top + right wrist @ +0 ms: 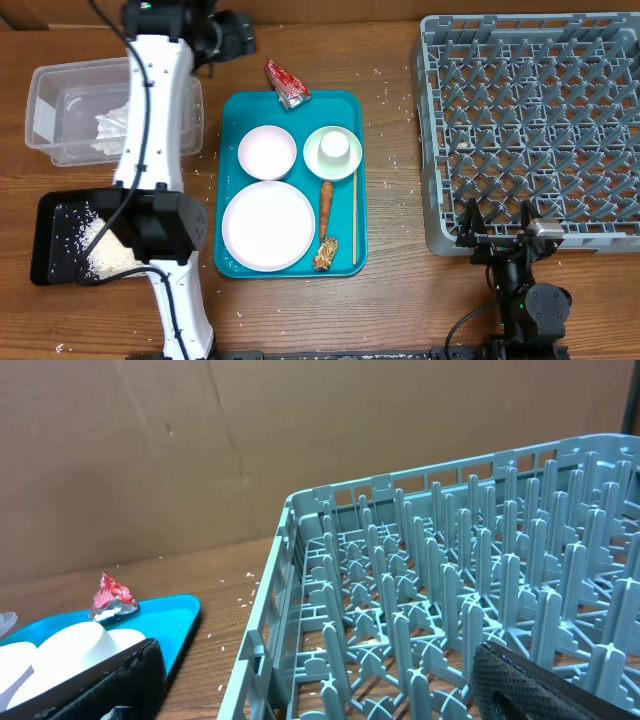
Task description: Sort waste into correct bins and load items into the dishwasher
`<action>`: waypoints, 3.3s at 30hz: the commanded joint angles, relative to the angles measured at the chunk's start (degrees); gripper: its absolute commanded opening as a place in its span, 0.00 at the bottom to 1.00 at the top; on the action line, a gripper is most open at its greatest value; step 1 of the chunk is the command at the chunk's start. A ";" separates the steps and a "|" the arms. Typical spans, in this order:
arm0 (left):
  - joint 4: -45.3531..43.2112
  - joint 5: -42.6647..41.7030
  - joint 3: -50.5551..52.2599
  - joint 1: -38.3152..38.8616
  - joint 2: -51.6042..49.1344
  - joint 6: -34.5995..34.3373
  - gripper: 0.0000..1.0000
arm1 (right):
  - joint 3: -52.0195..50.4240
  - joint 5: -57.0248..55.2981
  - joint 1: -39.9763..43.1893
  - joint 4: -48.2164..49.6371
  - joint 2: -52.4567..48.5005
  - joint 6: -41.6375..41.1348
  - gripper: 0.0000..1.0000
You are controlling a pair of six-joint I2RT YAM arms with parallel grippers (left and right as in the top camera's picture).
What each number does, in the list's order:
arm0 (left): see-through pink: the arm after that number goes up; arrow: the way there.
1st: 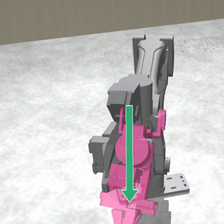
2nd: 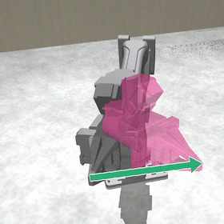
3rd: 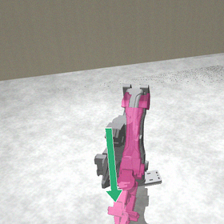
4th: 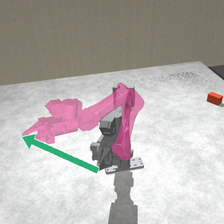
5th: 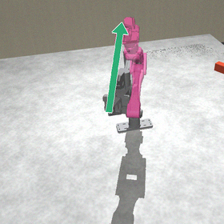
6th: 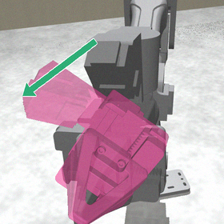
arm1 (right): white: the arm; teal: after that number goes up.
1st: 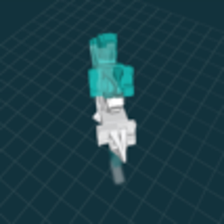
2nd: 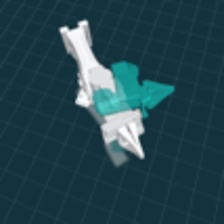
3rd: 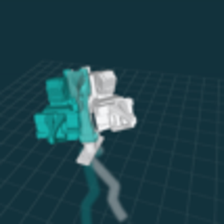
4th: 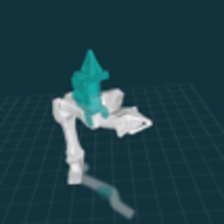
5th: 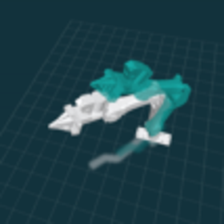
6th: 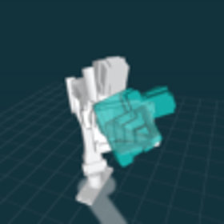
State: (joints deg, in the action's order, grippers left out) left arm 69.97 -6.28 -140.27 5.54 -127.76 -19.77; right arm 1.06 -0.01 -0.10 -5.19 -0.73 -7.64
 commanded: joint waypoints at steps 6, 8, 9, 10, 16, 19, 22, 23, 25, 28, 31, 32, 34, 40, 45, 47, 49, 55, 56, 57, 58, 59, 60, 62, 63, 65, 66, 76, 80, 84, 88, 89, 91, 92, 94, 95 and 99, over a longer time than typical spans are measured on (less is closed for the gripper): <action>-5.64 1.90 -0.04 6.10 -7.80 -8.59 0.89 | -0.61 0.13 -0.37 0.39 0.55 0.22 1.00; -6.88 -0.07 -0.04 6.36 -10.25 -9.44 0.88 | -0.61 0.13 -0.37 0.37 0.57 0.22 1.00; -7.72 -1.66 -0.04 6.51 -11.78 -9.62 0.87 | -0.61 0.13 -0.37 0.39 0.57 0.20 1.00; -8.11 -2.54 -0.04 6.58 -12.63 -10.16 0.87 | -0.61 0.13 -0.37 0.37 0.57 0.22 1.00; -9.05 -4.31 -0.04 7.43 -19.43 -13.27 0.84 | -0.61 0.11 -0.37 0.37 0.57 0.22 1.00; -9.03 -4.31 -0.04 7.67 -21.88 -13.35 0.83 | -0.61 0.13 -0.37 0.37 0.57 0.20 1.00; -8.96 -4.31 -0.04 7.67 -22.62 -13.75 0.83 | -0.61 0.13 -0.37 0.37 0.57 0.20 1.00; -8.94 -4.28 -0.04 7.67 -22.77 -13.73 0.82 | -0.61 0.13 -0.37 0.39 0.57 0.20 1.00; -9.01 -4.28 -0.04 7.67 -22.77 -13.70 0.77 | -0.61 0.13 -0.37 0.39 0.57 0.20 1.00; -8.98 -4.24 -0.04 7.67 -22.77 -13.68 0.68 | -0.61 0.13 -0.37 0.37 0.57 0.20 1.00; -8.96 -3.78 -0.02 7.67 -22.84 -13.66 0.64 | -0.61 0.13 -0.37 0.39 0.57 0.20 1.00; -8.96 -3.50 -0.02 7.67 -22.84 -13.66 0.63 | -0.61 0.13 -0.37 0.39 0.57 0.22 1.00; -8.98 -2.40 0.07 7.67 -22.88 -13.68 0.63 | -0.61 0.13 -0.37 0.39 0.57 0.20 1.00; -10.27 -2.32 1.44 7.67 -22.88 -13.68 0.68 | -0.61 0.13 -0.37 0.39 0.57 0.20 1.00; -10.91 -2.32 1.79 7.67 -22.88 -13.68 0.63 | -0.61 0.13 -0.37 0.37 0.57 0.20 1.00; -10.93 -2.29 1.79 7.67 -22.88 -13.68 0.61 | -0.61 0.13 -0.37 0.37 0.57 0.20 1.00; -10.97 -2.29 1.81 7.67 -22.88 -13.68 0.54 | -0.61 0.13 -0.37 0.37 0.57 0.22 1.00; -10.64 -2.32 1.77 7.67 -22.86 -13.66 0.04 | -0.61 0.13 -0.37 0.39 0.57 0.20 1.00; -10.23 -2.56 1.75 7.65 -22.56 -13.66 0.04 | -0.61 0.13 -0.37 0.37 0.57 0.22 1.00; -9.84 -2.58 1.70 7.67 -22.47 -13.66 0.04 | -0.61 0.13 -0.37 0.39 0.57 0.20 1.00; -9.05 -2.60 1.55 7.65 -22.05 -13.66 0.04 | -0.61 0.13 -0.37 0.37 0.57 0.20 1.00; -8.37 -2.58 1.33 7.65 -21.66 -13.66 0.04 | -0.61 0.13 -0.37 0.37 0.57 0.20 1.00; -7.63 -2.45 1.14 7.61 -21.07 -13.40 0.04 | -0.61 0.13 -0.37 0.39 0.57 0.20 1.00; -6.27 -2.03 0.55 7.61 -19.23 -12.83 0.04 | -0.61 0.13 -0.37 0.39 0.57 0.22 1.00; -6.08 -2.01 0.33 7.61 -18.14 -12.26 0.04 | -0.61 0.13 -0.37 0.37 0.55 0.20 1.00; -5.92 -1.14 0.15 7.58 -15.41 -11.41 0.04 | -0.61 0.13 -0.37 0.37 0.57 0.20 1.00; -5.88 0.35 0.15 7.58 -13.60 -11.19 0.04 | -0.61 0.11 -0.37 0.39 0.57 0.22 1.00; 1.49 24.72 0.15 4.33 1.92 -12.17 0.04 | -0.61 0.13 -0.37 0.37 0.57 0.20 1.00; 4.94 27.17 0.15 -0.39 3.76 -12.41 0.04 | -0.61 0.13 -0.37 0.37 0.57 0.20 1.00; 8.76 27.43 0.39 -6.60 2.84 -15.91 0.04 | -0.61 0.13 -0.37 0.37 0.57 0.20 1.00; 12.72 27.02 0.39 -12.26 1.36 -20.41 0.11 | -0.61 0.13 -0.37 0.37 0.57 0.20 1.00; 13.53 26.64 0.39 -13.51 0.79 -21.14 0.27 | -0.61 0.13 -0.37 0.39 0.57 0.20 1.00; 14.32 24.85 0.39 -16.06 -0.20 -21.18 0.47 | -0.61 0.13 -0.37 0.37 0.57 0.20 1.00; 14.38 23.96 0.42 -16.94 -0.55 -21.18 0.54 | -0.61 0.13 -0.37 0.37 0.57 0.20 1.00; 14.73 21.29 0.39 -18.73 -1.64 -20.92 0.75 | -0.61 0.13 -0.37 0.37 0.57 0.22 1.00; 15.32 19.76 0.42 -19.32 -2.12 -20.92 0.77 | -0.61 0.13 -0.37 0.37 0.57 0.20 1.00; 17.88 14.12 0.42 -20.44 -2.89 -20.92 0.73 | -0.61 0.13 -0.37 0.37 0.57 0.20 1.00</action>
State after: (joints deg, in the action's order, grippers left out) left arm 87.13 13.41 -140.16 -14.87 -129.60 -39.57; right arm 1.06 0.01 -0.10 -5.17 -0.73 -7.68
